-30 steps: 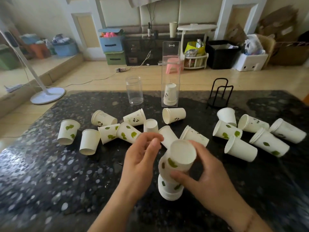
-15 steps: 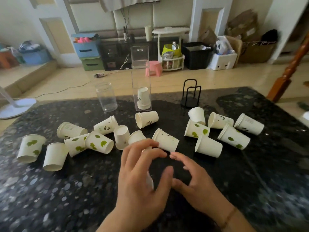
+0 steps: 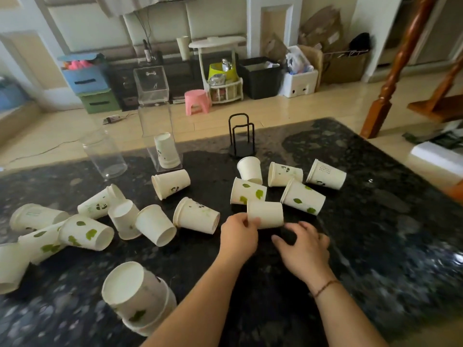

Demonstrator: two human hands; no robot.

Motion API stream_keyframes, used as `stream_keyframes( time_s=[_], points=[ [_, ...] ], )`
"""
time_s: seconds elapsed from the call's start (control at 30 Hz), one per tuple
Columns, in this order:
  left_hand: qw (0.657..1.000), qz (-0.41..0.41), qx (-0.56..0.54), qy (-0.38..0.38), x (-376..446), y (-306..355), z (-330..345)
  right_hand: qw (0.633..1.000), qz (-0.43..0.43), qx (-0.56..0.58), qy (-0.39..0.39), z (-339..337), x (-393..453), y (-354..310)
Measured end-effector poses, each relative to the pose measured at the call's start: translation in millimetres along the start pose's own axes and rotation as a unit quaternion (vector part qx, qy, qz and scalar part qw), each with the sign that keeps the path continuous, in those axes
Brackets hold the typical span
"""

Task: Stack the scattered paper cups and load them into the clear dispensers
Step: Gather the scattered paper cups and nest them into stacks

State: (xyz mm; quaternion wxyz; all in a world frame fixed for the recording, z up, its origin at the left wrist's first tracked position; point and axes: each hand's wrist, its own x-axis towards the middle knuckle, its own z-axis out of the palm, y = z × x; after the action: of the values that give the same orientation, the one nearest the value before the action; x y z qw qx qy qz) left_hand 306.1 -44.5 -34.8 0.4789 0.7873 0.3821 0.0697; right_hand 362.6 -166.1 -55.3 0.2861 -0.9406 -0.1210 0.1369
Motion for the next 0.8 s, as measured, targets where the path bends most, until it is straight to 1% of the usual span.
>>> stream_keyframes(
  time_s=[0.03,0.07,0.1,0.13,0.17,0.2,0.23,0.27,0.3,0.37,0.4,0.43,0.47,0.53,0.57,0.6,0.63,0.7,0.73,0.8],
  points=[
    [1.000,0.002,-0.023,0.003,-2.4,-1.5,-0.2,0.997,-0.005,0.068,0.024,-1.7,1.1,1.2],
    [0.999,0.004,-0.052,0.001,-6.9,-2.3,-0.9,0.984,-0.002,0.172,0.043,-5.6,-0.1,0.5],
    [0.996,0.005,-0.089,-0.008,-14.1,-1.3,-2.5,0.954,0.003,0.299,0.035,-11.0,-2.3,-1.5],
    [0.992,0.008,-0.124,-0.018,-23.1,0.5,-5.1,0.909,-0.003,0.418,0.006,-16.3,-5.4,-4.5],
    [0.989,0.015,-0.147,-0.023,-33.8,3.4,-9.3,0.866,-0.023,0.499,-0.028,-20.2,-9.1,-8.4],
    [0.988,0.029,-0.151,-0.024,-44.8,5.9,-15.2,0.839,-0.040,0.540,-0.053,-22.3,-12.4,-11.9],
    [0.990,0.056,-0.126,-0.024,-57.5,9.2,-23.6,0.821,-0.056,0.564,-0.066,-24.0,-16.2,-17.1],
    [0.993,0.093,-0.064,-0.031,-71.2,12.1,-33.8,0.813,-0.069,0.574,-0.068,-23.8,-19.0,-21.4],
    [0.990,0.131,0.027,-0.043,-86.9,14.8,-45.9,0.806,-0.077,0.584,-0.064,-24.1,-23.9,-27.9],
    [0.958,0.206,0.194,-0.046,-120.1,13.6,-73.5,0.799,-0.091,0.591,-0.066,-19.3,-35.4,-41.2],
    [0.942,0.245,0.227,-0.023,-135.8,10.4,-89.0,0.795,-0.105,0.591,-0.083,-15.9,-44.9,-50.4],
    [0.931,0.292,0.219,0.017,-148.8,6.4,-105.1,0.797,-0.126,0.581,-0.105,-13.0,-57.4,-61.4],
    [0.919,0.339,0.184,0.079,-156.2,-0.9,-120.5,0.800,-0.162,0.564,-0.126,-9.6,-70.4,-72.6],
    [0.883,0.397,0.111,0.225,-160.2,-23.5,-149.4,0.804,-0.249,0.518,-0.152,-2.7,-95.1,-94.3],
    [0.874,0.394,0.063,0.276,-159.7,-35.9,-160.4,0.805,-0.283,0.495,-0.164,0.6,-105.6,-103.6],
    [0.884,0.367,0.007,0.290,-156.6,-49.1,-169.1,0.808,-0.311,0.468,-0.178,4.9,-113.3,-110.8],
    [0.898,0.330,-0.054,0.288,-153.5,-58.1,-175.8,0.814,-0.331,0.437,-0.193,9.0,-119.4,-116.7],
    [0.921,0.255,-0.161,0.245,-149.0,-73.8,-180.5,0.837,-0.360,0.356,-0.207,20.3,-125.2,-121.9],
    [0.927,0.231,-0.186,0.229,-146.7,-81.5,-179.1,0.851,-0.368,0.310,-0.212,25.9,-127.0,-123.2],
    [0.944,0.193,-0.174,0.202,-142.0,-95.9,-172.1,0.876,-0.379,0.195,-0.227,38.4,-128.0,-121.1]
  ],
)
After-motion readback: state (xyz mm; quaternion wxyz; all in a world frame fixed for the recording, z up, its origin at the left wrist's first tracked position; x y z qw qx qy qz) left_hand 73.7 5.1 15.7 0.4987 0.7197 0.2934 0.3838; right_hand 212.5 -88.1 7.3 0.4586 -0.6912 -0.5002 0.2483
